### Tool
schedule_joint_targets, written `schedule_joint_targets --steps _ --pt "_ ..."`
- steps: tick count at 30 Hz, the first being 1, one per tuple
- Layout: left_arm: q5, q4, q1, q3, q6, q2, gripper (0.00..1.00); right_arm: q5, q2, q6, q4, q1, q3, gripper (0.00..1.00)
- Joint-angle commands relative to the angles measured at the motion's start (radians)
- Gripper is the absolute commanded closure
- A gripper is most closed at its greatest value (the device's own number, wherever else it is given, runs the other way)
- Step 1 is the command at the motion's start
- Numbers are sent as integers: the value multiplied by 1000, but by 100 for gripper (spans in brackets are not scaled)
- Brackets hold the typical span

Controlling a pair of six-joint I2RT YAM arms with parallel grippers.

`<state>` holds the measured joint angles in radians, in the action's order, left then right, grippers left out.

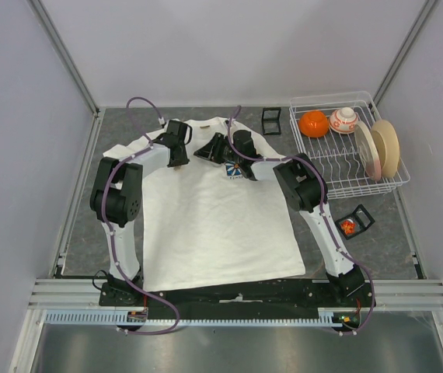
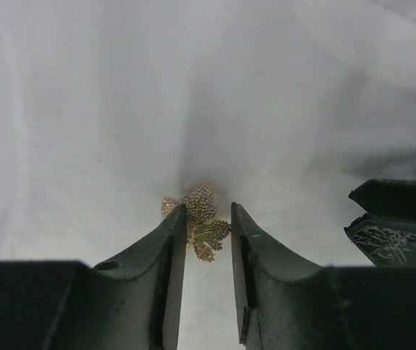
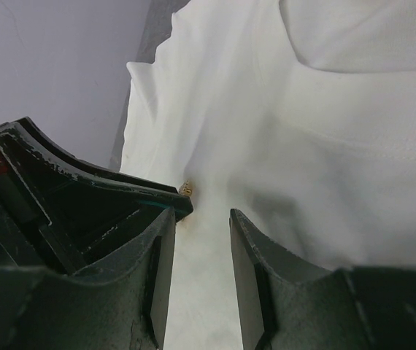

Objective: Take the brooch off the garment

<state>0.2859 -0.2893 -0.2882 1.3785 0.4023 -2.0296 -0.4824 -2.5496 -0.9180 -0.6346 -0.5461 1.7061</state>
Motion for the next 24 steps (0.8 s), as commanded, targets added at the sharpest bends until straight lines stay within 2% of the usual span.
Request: schedule_joint_targets --steps 1,5,6,7,15,18,24 --pt "-7 24 1 5 -13 20 69 -24 31 -1 -45 0 38 57" --pt "-21 33 -2 -2 -20 43 78 -25 32 8 -37 -11 43 57" --pt "-19 33 -2 -6 -22 46 85 -25 32 14 -33 -11 43 57" --pt "-21 36 -2 -7 -25 49 87 -25 34 19 -30 -15 47 57" --pt "-51 36 -5 -10 -31 72 93 -25 25 48 9 -32 73 57" --pt "-62 35 -5 -10 -36 75 98 -24 22 56 26 -40 84 58" --pt "-65 33 -3 -21 -40 95 98 10 28 85 78 -55 79 63"
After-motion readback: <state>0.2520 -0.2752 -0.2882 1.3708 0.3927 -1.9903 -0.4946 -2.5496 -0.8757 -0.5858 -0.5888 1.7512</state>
